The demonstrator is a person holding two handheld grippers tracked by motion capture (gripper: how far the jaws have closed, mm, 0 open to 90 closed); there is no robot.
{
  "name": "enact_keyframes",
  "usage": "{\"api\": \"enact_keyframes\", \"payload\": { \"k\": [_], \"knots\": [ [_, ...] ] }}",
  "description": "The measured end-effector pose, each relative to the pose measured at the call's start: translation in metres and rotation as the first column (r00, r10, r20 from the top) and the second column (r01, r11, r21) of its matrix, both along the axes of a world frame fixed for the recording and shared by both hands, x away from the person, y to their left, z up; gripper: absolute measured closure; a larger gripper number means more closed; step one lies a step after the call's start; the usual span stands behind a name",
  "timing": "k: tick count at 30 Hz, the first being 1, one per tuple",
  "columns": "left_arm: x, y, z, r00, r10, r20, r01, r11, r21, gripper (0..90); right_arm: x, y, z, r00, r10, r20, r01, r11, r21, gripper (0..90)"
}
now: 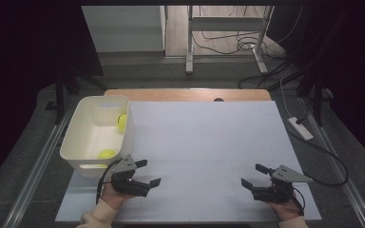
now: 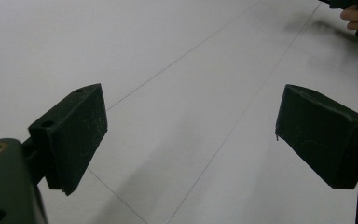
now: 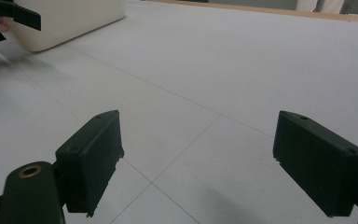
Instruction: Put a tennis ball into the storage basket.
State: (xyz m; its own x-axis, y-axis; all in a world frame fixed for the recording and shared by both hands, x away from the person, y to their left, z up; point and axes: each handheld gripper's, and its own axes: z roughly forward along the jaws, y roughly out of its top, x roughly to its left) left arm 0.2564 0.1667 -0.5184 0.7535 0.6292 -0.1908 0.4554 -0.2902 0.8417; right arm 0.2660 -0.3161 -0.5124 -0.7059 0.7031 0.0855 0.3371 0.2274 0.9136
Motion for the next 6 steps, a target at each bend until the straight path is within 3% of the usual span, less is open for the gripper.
{"api": "enact_keyframes", "payload": {
  "k": [6],
  "knots": [
    [0.0001, -0.0002, -0.0001, 1.0000, 0.000, -0.001, 0.000, 1.0000, -0.001, 10.3, 0.0000, -0.0001, 0.0001, 1.0000, 0.002, 0.001, -0.002, 1.000, -0.001, 15.3]
  ]
}}
